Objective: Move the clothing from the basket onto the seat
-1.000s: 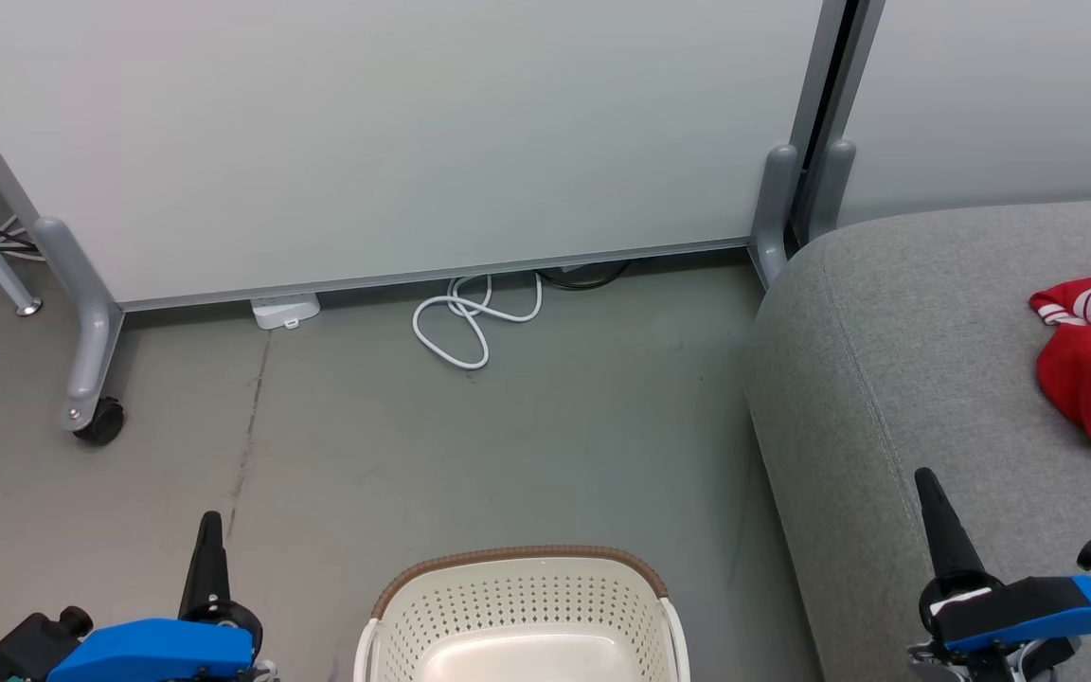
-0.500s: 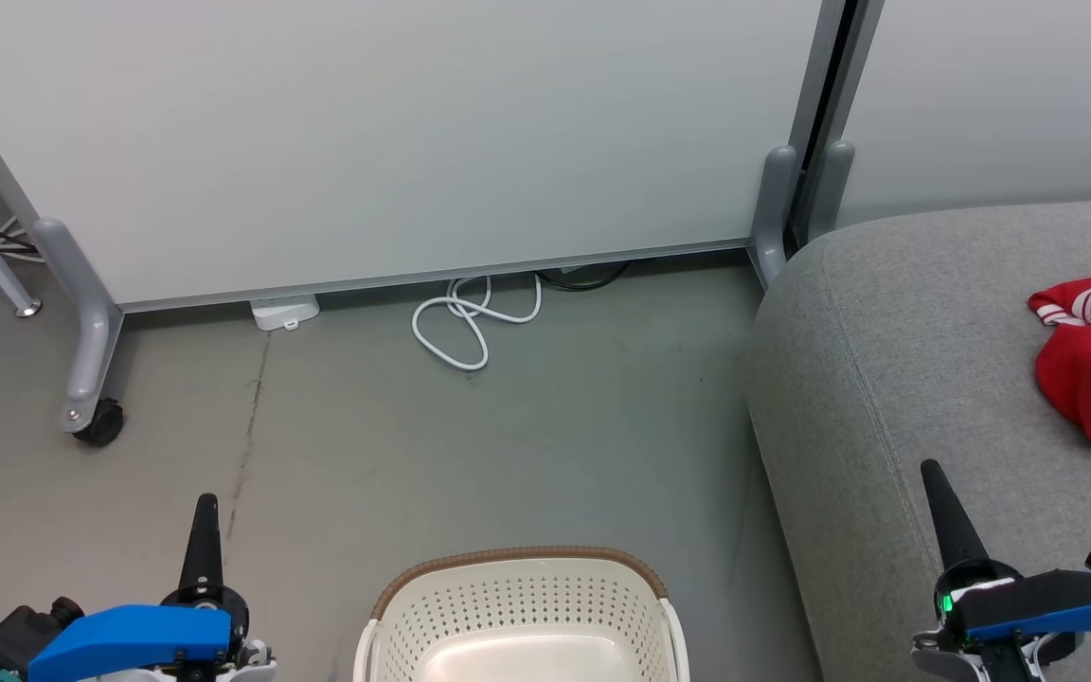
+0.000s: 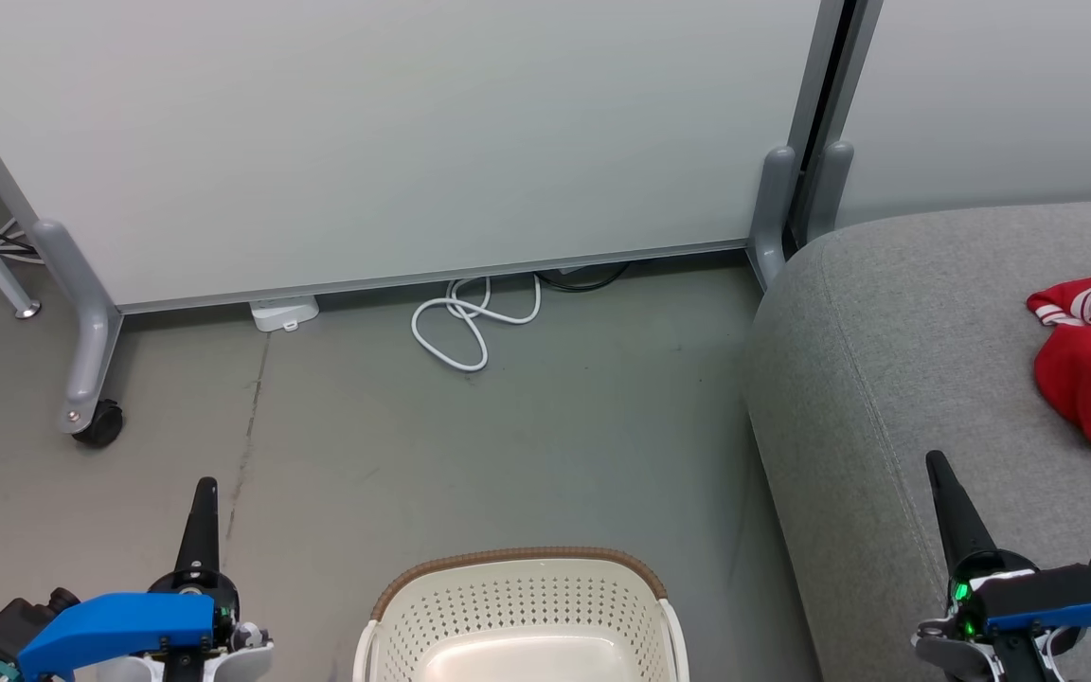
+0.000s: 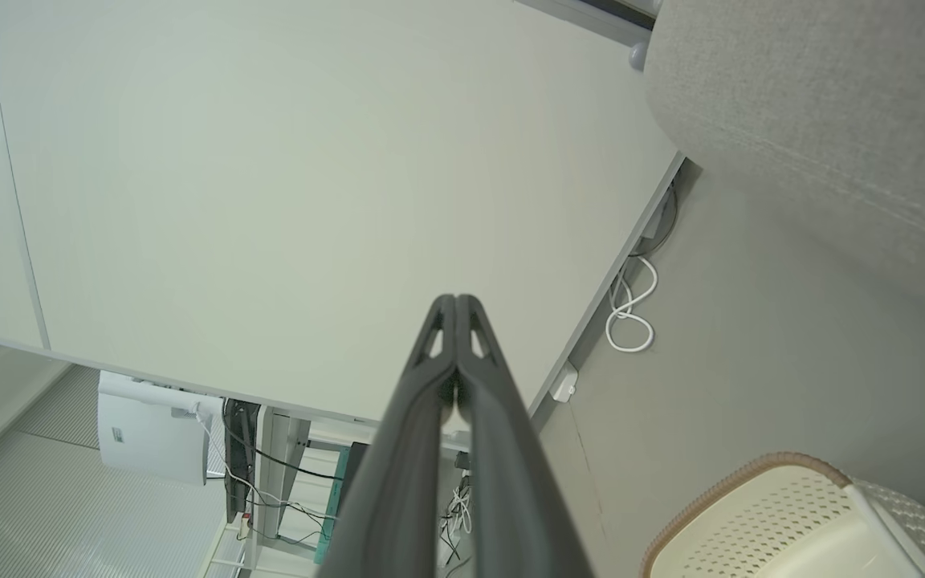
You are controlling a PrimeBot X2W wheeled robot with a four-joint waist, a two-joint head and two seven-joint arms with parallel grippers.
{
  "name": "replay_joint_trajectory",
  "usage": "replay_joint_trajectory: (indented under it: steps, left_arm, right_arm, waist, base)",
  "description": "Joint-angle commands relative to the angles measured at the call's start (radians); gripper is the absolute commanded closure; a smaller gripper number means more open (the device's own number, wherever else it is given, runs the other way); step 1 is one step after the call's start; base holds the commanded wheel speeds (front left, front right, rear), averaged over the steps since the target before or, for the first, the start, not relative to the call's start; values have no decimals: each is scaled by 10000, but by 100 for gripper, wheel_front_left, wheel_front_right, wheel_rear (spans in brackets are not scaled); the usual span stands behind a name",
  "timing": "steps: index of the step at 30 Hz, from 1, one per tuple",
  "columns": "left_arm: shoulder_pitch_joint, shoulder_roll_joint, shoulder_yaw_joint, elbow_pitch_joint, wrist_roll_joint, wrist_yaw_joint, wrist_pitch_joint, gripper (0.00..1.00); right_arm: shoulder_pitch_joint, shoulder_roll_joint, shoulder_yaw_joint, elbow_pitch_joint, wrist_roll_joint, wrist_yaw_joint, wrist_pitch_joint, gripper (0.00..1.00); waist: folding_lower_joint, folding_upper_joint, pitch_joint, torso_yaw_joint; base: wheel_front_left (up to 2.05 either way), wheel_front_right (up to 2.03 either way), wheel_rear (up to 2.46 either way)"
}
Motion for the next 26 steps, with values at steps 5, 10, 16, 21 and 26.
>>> replay_joint_trajectory:
  steps: [5, 10, 16, 21, 26]
  left_arm:
    - [-253, -4, 105, -141, -507, -69, 143, 100]
    - [-294, -10, 136, -176, -885, -77, 258, 100]
    - [-341, -18, 171, -212, -1303, -87, 389, 100]
    - [-390, -25, 190, -251, -1641, -94, 476, 100]
    - [-435, -33, 214, -284, -1975, -103, 567, 100]
  right_arm:
    - [-222, -47, -49, -81, 598, 3, 111, 100]
    - [-262, -48, -73, -75, 1036, 3, 174, 100]
    - [-265, -49, -100, -69, 1527, 4, 245, 100]
    - [-304, -51, -126, -68, 1916, 4, 306, 100]
    - [-306, -51, -150, -66, 2299, 4, 379, 100]
  waist:
    - [0, 0, -5, -4]
    - [0, 0, -10, -8]
    - [-1, 0, -16, -12]
    - [-1, 0, -21, -16]
    - [-1, 0, -26, -20]
  base:
    - [0, 0, 0]
    - [0, 0, 0]
    - [0, 0, 0]
    - [0, 0, 0]
    - [0, 0, 0]
